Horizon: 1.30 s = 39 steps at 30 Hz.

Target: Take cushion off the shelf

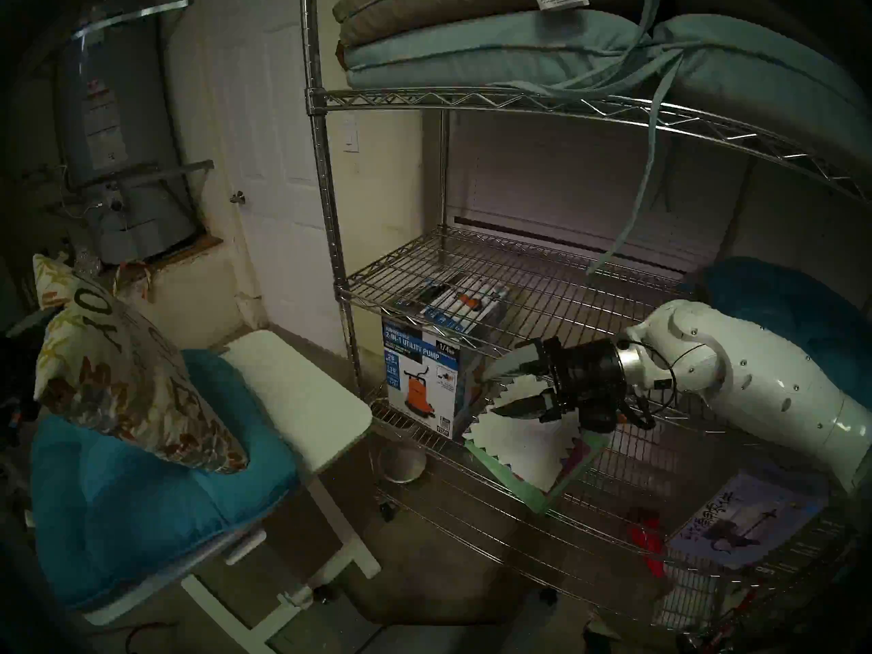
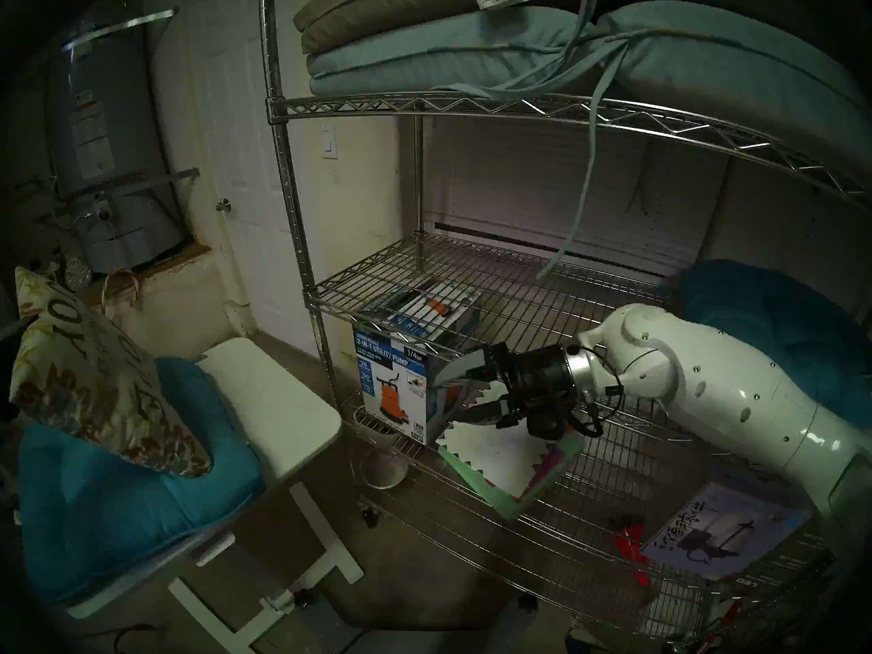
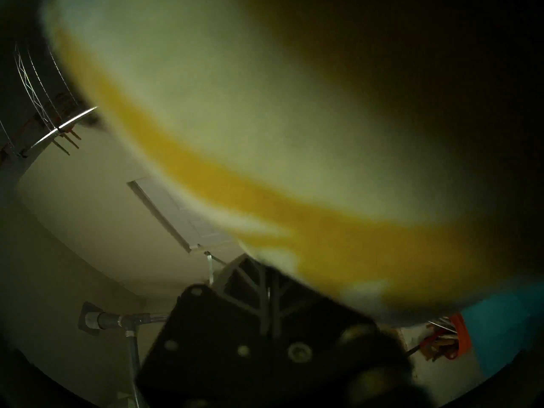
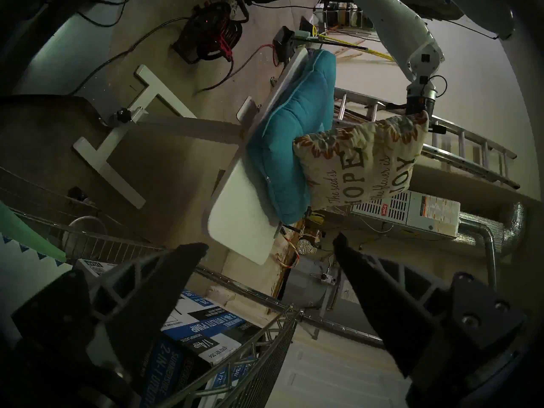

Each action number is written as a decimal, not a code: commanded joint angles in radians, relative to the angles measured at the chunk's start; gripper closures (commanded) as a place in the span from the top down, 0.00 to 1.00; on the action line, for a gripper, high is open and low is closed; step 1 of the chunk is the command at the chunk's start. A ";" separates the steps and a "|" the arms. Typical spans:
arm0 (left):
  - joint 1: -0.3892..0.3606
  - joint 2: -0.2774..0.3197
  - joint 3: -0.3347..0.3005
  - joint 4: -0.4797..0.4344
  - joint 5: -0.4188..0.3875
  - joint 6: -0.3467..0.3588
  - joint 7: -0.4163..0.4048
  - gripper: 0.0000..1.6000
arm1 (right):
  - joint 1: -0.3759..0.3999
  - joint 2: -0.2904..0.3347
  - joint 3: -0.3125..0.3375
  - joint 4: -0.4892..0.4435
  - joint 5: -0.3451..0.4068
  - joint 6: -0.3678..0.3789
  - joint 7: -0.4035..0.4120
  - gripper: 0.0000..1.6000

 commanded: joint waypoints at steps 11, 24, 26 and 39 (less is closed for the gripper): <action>-0.016 -0.026 -0.044 0.149 0.166 -0.130 0.079 0.00 | 0.016 0.001 0.006 -0.002 0.009 0.002 -0.009 1.00; 0.117 -0.068 -0.031 0.169 0.260 -0.130 0.192 0.00 | 0.016 0.002 0.005 -0.004 0.008 0.002 -0.009 1.00; 0.140 -0.073 -0.034 0.170 0.265 -0.130 0.208 0.00 | 0.016 0.002 0.005 -0.004 0.008 0.002 -0.009 1.00; 0.260 -0.076 -0.048 0.194 0.329 -0.130 0.344 0.00 | 0.017 0.002 0.005 -0.003 0.009 0.002 -0.009 1.00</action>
